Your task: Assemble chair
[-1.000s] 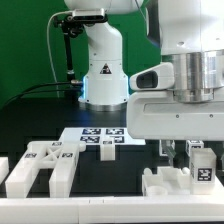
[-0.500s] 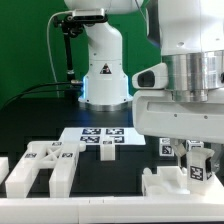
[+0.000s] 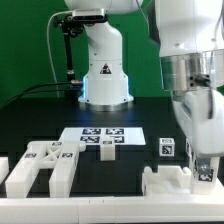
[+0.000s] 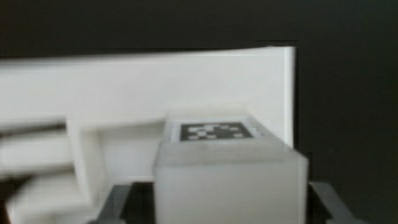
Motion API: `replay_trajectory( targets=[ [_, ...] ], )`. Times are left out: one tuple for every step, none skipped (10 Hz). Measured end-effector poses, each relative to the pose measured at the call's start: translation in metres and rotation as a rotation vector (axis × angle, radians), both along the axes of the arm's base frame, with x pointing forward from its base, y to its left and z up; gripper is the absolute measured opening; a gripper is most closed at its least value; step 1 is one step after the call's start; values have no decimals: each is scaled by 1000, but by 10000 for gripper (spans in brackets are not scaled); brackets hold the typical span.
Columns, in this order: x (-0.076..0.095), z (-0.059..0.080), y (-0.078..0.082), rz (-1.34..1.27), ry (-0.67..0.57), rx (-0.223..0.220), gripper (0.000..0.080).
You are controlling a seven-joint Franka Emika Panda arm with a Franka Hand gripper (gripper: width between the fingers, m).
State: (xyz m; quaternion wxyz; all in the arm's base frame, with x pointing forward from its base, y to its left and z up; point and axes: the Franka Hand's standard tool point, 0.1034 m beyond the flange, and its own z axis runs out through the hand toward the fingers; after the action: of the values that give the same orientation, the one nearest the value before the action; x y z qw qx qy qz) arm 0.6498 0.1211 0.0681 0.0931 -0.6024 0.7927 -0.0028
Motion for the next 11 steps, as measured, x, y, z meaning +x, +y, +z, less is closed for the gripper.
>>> replay_trajectory(
  targets=[
    [0,1,3,-80,3,14,285],
    [0,0,3,-74,3,14,285],
    [0,0,3,-68,3,13,396],
    [0,-1,3,-50,2,9,533],
    [0,-1,0,152,-19,-32,533],
    [1,-1,-4,367,-39,-71,625],
    [1,-2,-6,542,-52,-99,642],
    [-2,-3,-4,659,-58,-114,642],
    [-4,-5,-1,721,-58,-125,648],
    [-3,-5,-4,795,-67,-138,649],
    [-3,-5,-5,863,-73,-152,649]
  ],
)
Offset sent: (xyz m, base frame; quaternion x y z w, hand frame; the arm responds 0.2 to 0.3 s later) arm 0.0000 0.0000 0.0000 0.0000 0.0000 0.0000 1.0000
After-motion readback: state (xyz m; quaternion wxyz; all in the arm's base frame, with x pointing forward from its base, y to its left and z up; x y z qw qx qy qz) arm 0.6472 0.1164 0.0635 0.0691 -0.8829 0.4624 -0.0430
